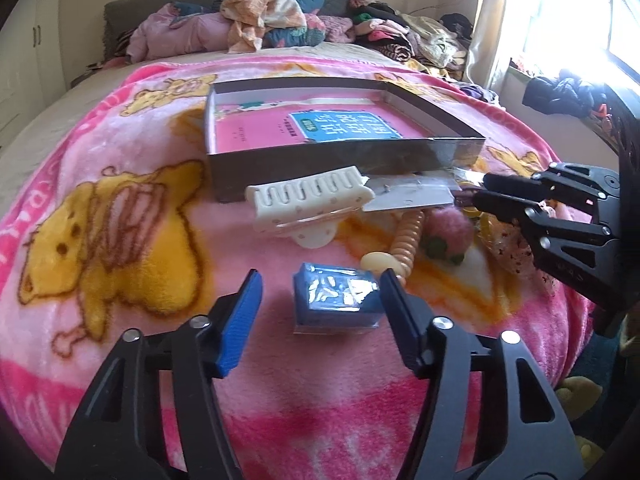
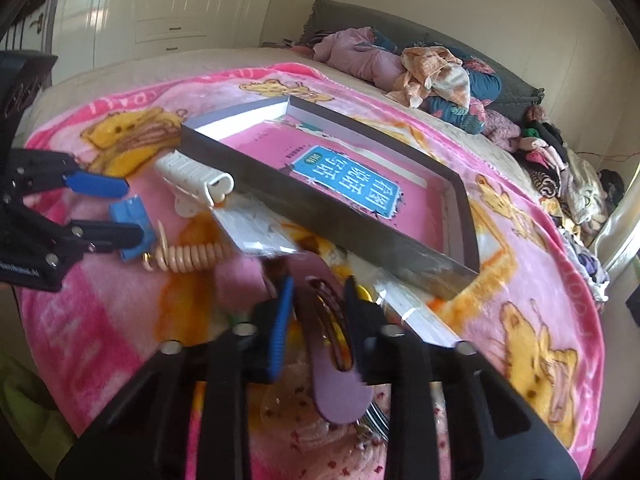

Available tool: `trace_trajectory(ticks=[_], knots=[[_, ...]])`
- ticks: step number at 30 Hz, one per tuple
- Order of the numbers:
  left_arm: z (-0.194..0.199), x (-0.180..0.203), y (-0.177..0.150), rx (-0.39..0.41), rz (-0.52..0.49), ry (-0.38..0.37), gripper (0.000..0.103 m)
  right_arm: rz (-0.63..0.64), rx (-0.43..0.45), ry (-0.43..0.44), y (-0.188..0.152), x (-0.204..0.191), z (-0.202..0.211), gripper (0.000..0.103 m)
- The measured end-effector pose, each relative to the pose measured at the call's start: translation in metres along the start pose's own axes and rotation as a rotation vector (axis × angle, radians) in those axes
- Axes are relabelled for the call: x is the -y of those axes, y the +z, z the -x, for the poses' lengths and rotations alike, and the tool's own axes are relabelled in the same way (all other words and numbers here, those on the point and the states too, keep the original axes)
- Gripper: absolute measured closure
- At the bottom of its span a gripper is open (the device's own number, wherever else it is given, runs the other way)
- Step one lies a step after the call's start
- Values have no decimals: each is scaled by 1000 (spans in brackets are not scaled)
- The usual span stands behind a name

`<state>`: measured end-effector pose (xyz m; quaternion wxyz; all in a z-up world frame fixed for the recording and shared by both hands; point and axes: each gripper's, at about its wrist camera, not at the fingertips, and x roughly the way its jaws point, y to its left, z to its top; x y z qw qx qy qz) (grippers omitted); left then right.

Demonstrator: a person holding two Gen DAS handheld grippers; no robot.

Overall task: Organize jewelry
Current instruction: 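Move the left tool to the blue small box while the right tool reaches the brown claw clip, then close the left tool on the blue box while the right tool grips the brown claw clip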

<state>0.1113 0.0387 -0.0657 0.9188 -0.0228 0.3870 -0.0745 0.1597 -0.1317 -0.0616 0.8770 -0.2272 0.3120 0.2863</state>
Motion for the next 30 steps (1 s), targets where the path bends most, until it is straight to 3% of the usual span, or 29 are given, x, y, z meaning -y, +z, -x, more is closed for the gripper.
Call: trace_trajectory(ticks=[3,10,27,30], knots=[[-4,4,0,-14,-8,-13,66,-25,10,29,-3,1,1,90],[-5,8,-2,-12,-7,-7,67,-107,33,47,-6,12,4,90],[11,4,14,23,28,-36,66,-175,11,47,-10,37,-3,71],[14,3,18,34,34,-43,66,-193,23,18,-11,45,1,61]])
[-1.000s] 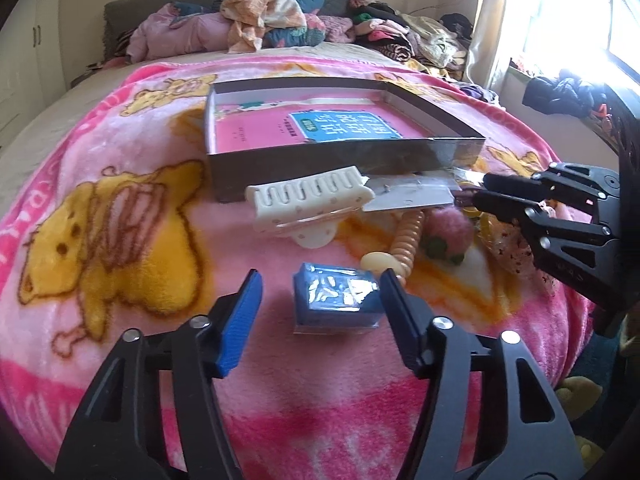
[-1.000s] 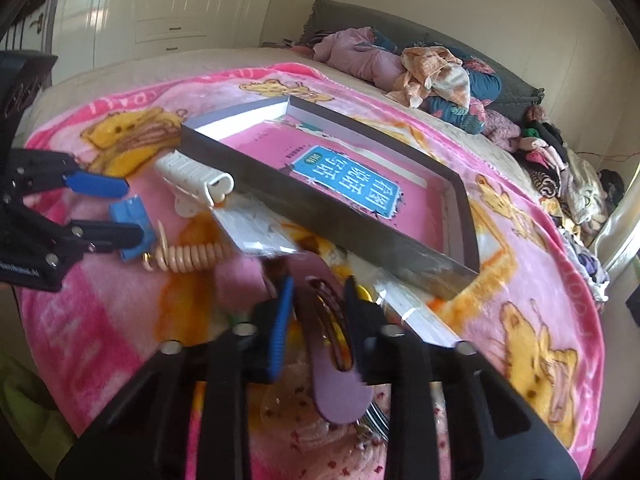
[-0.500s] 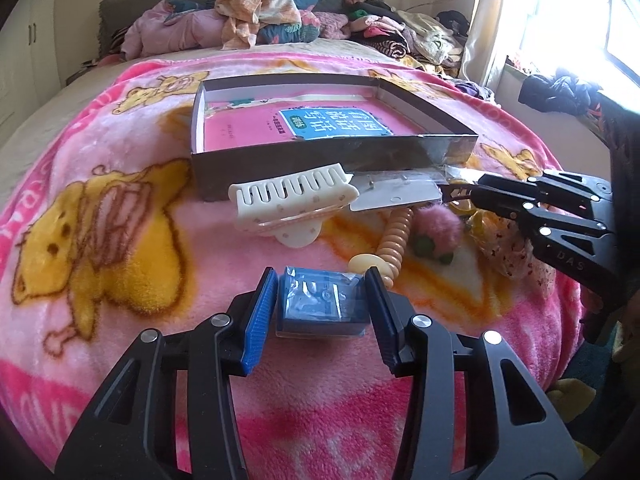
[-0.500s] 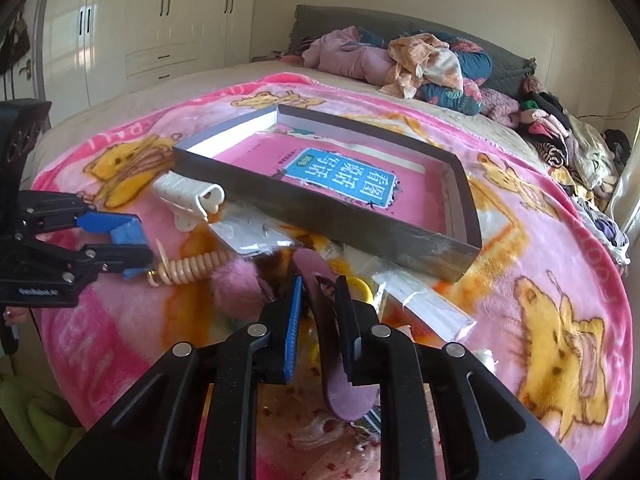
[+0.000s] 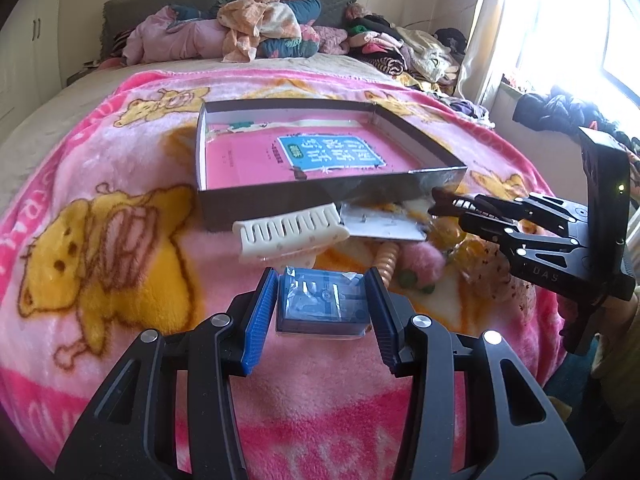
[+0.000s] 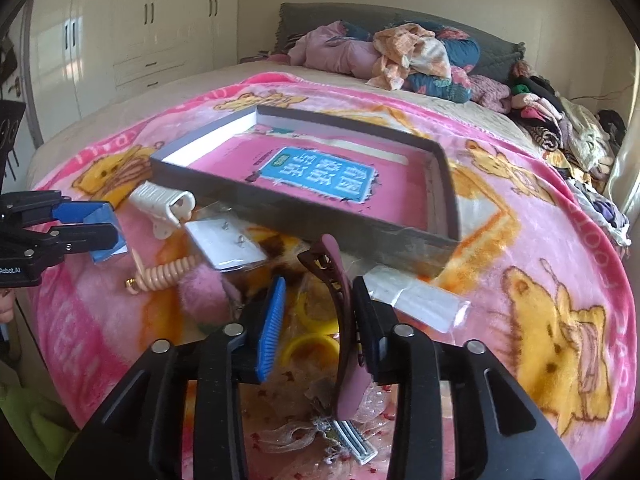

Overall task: Organize jewelry
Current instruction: 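Close the left tool on the blue box while the right tool grips the brown claw clip, then carry the blue box and brown clip into the grey tray and open both tools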

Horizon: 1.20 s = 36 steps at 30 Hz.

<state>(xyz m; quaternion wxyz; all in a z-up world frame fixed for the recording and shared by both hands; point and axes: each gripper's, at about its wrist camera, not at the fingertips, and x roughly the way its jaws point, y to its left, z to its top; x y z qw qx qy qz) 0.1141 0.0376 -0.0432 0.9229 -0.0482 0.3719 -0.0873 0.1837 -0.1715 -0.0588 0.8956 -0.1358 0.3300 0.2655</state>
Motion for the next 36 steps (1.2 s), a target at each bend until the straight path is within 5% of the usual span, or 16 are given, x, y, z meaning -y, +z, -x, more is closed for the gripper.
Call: trace_trajectory(ticks=[9,12,15,22,36], knots=[[-1,-3,13,17,11,-15,66,33,-42,10,-4,4,-6,62],[-3,-4,18,24,14,-19,66,64,-63,2,-5,-3,-12,85],[-6,-4,26,36,10,-19,66,56,-51,20,-3,-3,-9,91],[-14,-9,45,59,14,-7,66,-14,-10,56,15,10,1,91],[-46,-21,84,63,31,33,66,-110,7,-6,52,43,-15,91]])
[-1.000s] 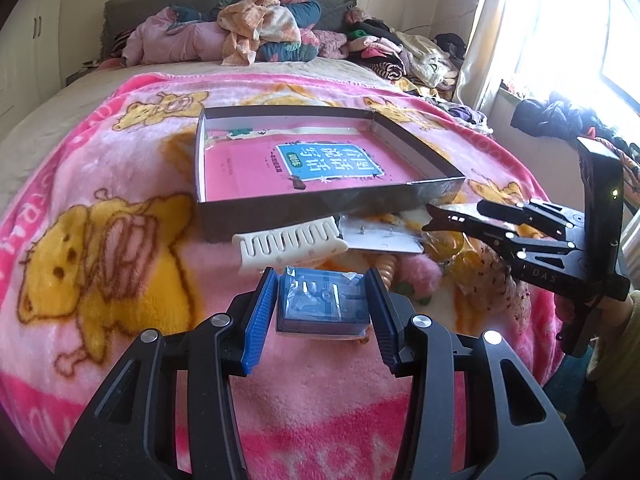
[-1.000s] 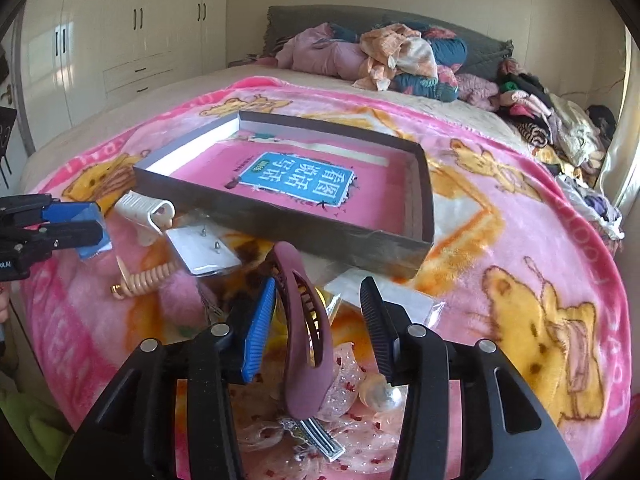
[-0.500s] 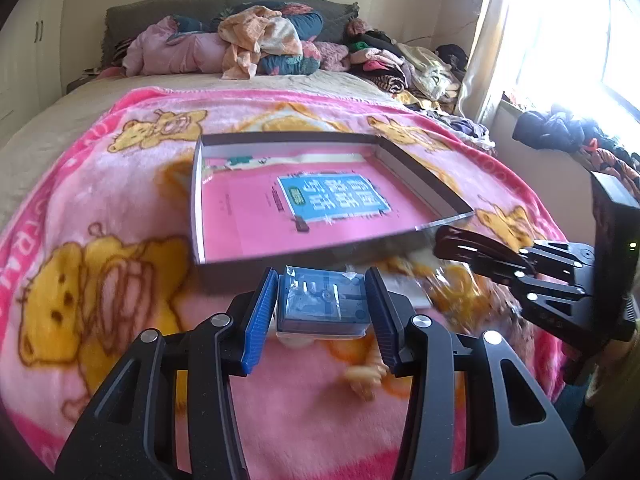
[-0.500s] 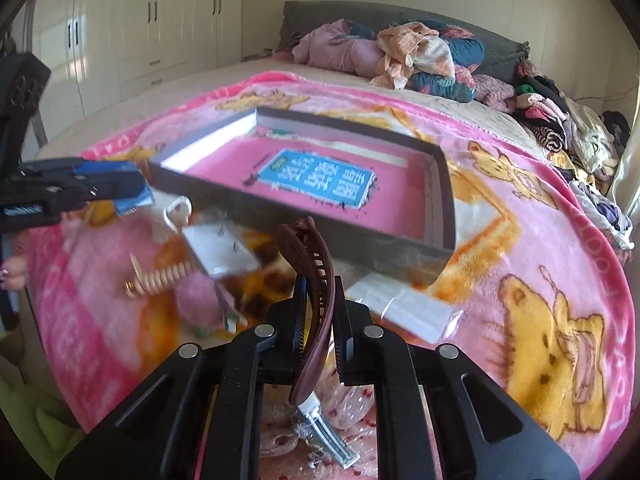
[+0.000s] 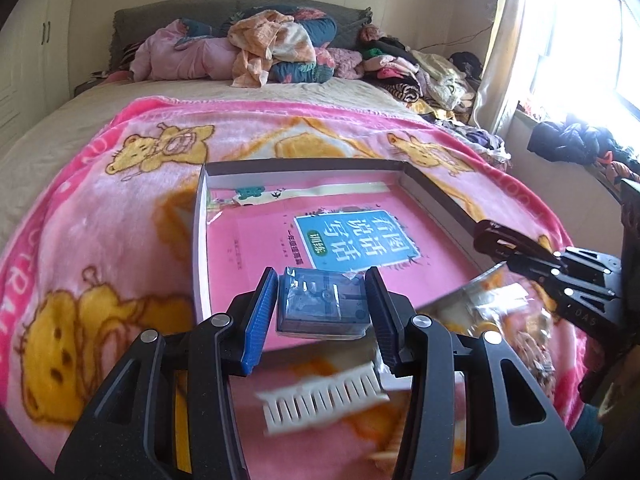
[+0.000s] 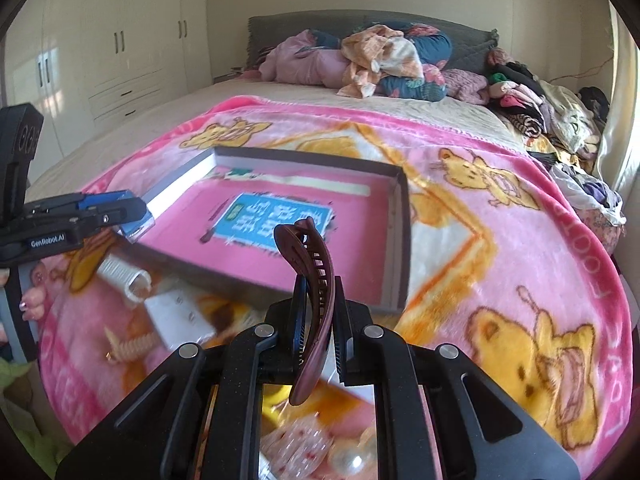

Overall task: Organize jewelry
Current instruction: 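Carry the blue box and brown clip into the grey tray and open both tools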

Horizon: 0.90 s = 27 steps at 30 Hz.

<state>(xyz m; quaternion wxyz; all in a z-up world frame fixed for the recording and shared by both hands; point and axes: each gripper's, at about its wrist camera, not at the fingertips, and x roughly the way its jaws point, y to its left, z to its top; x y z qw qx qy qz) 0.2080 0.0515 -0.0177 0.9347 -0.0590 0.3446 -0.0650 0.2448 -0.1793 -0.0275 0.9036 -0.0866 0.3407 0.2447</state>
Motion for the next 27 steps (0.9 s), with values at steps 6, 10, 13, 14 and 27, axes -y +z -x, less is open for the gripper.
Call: trace_trajectory(ticks=[6,10,13,14,27], knots=[[-22,-5,6,-19,9,24,66,-25,-23,-26,15,9,-21,91],[-36,-9,10,-43,10,36,66,-39,-41,-38,20,14,-34,91],[-46,-9,11,-58,5,44,66,-52,-58,-51,23,19,-46,91],[-49,-9,11,-62,5,45,66,-56,-65,-55,24,21,-50,91],[-63,-6,6,-83,-15,55,66,-118,-118,-91,32,39,-88,91]])
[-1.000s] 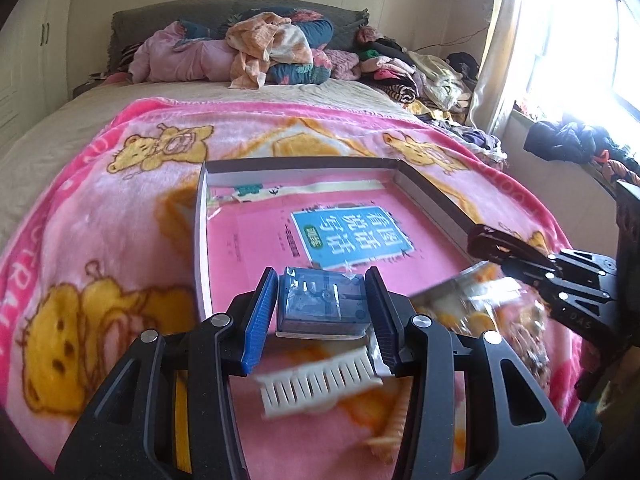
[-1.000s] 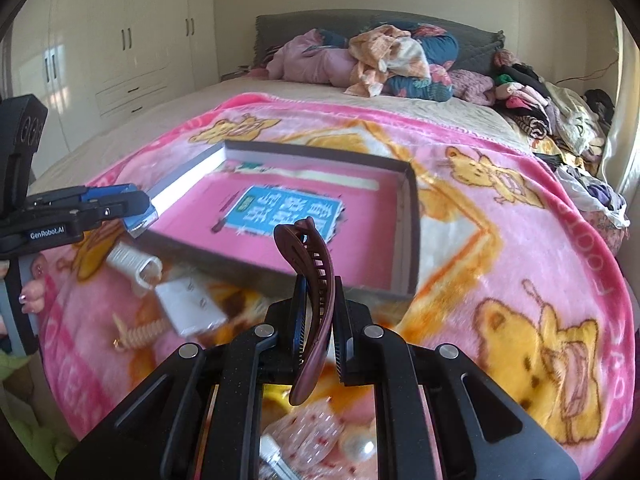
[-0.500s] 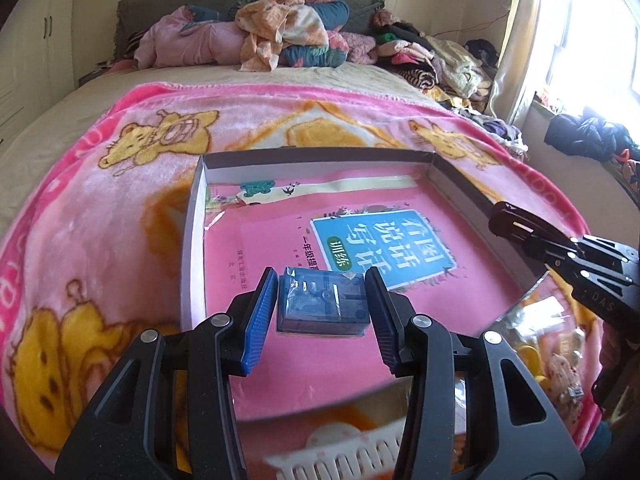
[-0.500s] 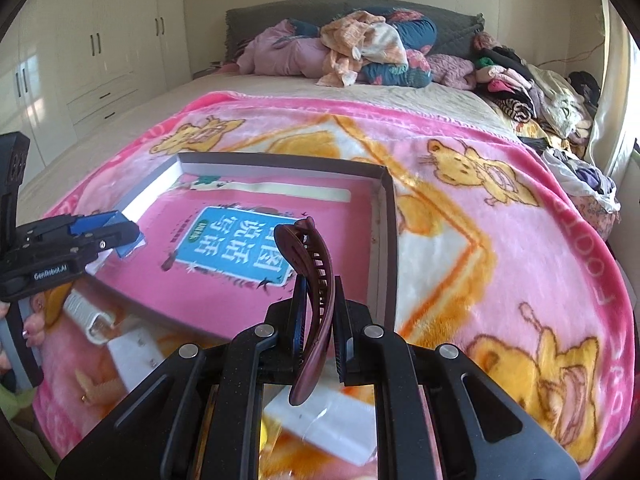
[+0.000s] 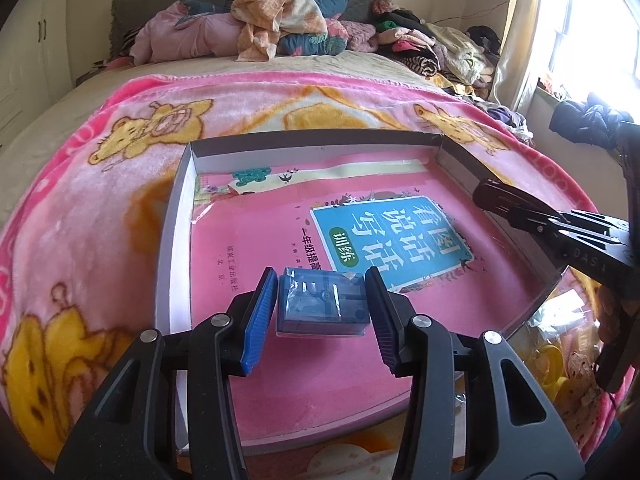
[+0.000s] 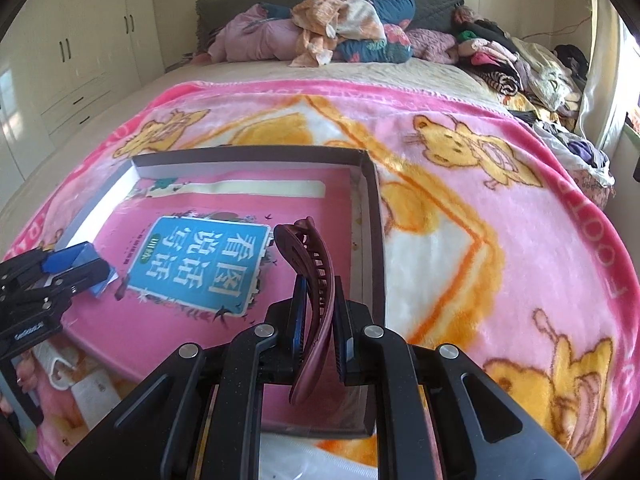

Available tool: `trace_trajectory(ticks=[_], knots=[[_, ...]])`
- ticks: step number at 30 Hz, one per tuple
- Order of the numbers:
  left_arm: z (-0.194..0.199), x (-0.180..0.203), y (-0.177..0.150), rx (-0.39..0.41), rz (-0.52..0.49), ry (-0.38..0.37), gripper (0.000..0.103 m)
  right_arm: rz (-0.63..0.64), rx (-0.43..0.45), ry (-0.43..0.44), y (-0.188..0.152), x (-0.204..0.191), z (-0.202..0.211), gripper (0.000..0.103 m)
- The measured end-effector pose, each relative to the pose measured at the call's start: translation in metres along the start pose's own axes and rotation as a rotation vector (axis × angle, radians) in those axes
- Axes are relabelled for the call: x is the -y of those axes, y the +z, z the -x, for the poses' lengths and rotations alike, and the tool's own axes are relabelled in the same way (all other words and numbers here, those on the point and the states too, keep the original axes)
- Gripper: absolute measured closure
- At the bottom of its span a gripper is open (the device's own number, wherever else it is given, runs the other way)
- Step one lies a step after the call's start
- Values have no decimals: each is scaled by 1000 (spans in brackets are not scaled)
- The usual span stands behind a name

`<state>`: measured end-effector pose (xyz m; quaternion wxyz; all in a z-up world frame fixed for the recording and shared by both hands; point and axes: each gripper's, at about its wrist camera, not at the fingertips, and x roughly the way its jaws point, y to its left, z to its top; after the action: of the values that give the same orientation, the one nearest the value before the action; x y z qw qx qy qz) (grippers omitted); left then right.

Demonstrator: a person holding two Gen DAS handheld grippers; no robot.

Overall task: Organize jewelry
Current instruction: 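Carry the blue box and brown clip into the grey tray and open both tools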

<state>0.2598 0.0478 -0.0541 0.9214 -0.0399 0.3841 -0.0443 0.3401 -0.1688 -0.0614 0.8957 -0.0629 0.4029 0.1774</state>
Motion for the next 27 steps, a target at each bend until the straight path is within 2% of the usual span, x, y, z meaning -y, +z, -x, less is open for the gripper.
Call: trace_trajectory(ticks=[4,9,11,13,17,19,27], knots=[[-1,2,-1,-4,-3,0,66,-8,-19,-2,-2,1,-6,91],[-1,1,-1,4,0,0,66,-1,-2,-6,-3,1,-5,89],[-1,1,-1,6,-1,1,64,1,16,-6,-4,-1,0,78],[1,1,0,11,-2,5,58,1,37,0,-6,-2,8,66],[5,1,1,22,1,6,55,-10,88,17,-9,-4,27,53],[8,1,1,29,2,8,49,-18,116,25,-11,-4,37,38],[28,3,-1,66,14,12,29,-53,203,6,-25,-4,74,22]])
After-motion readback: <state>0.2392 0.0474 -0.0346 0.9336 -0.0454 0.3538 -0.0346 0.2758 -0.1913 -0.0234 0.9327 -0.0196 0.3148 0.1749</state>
